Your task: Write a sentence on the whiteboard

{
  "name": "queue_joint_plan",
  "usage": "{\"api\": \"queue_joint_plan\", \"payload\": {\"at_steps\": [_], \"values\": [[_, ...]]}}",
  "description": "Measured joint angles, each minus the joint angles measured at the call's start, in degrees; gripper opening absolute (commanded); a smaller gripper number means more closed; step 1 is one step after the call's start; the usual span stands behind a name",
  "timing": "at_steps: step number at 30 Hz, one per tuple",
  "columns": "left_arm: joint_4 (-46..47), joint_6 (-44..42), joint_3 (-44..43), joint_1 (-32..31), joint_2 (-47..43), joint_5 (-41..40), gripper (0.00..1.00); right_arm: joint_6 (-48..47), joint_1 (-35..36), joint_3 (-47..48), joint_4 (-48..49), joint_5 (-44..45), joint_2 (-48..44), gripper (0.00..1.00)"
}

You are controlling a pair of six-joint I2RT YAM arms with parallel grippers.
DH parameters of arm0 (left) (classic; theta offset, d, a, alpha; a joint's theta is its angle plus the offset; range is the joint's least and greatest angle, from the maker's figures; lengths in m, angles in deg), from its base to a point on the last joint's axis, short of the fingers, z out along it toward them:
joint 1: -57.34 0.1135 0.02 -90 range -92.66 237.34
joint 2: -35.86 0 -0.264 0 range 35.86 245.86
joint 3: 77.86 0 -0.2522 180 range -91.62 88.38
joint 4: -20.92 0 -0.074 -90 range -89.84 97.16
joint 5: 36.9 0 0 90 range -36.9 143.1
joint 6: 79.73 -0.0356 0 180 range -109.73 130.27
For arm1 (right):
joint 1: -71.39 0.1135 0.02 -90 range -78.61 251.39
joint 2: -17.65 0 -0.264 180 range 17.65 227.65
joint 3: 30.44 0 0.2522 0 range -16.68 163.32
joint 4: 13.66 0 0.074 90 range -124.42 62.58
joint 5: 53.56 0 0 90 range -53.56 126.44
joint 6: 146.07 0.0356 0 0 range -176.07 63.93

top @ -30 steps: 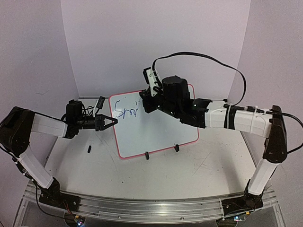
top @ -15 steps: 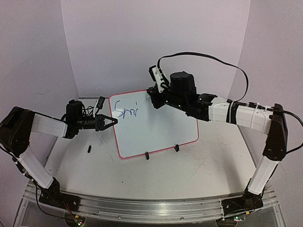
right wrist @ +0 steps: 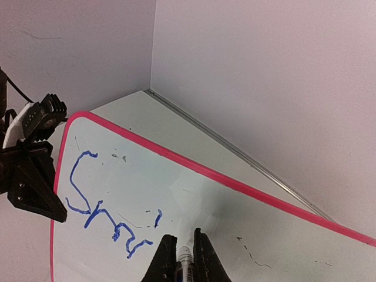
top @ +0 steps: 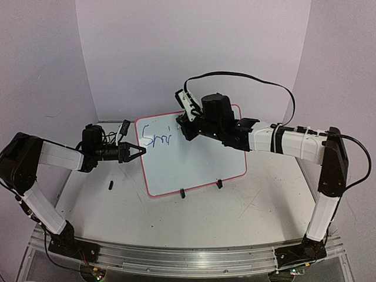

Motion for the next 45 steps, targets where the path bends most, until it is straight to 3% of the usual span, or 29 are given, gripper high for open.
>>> {"api": "queue_joint_plan", "payload": {"at_steps": [15,45], "values": [[0.0,0.0,0.0,0.0,0.0,0.0,0.0,-1.1,1.0,7.5,-1.2,1.1,3.4,0.0],[0.0,0.0,0.0,0.0,0.5,0.1,0.0,-1.2,1.0,8.0,-2.6,3.7,5.3,0.0]]}}
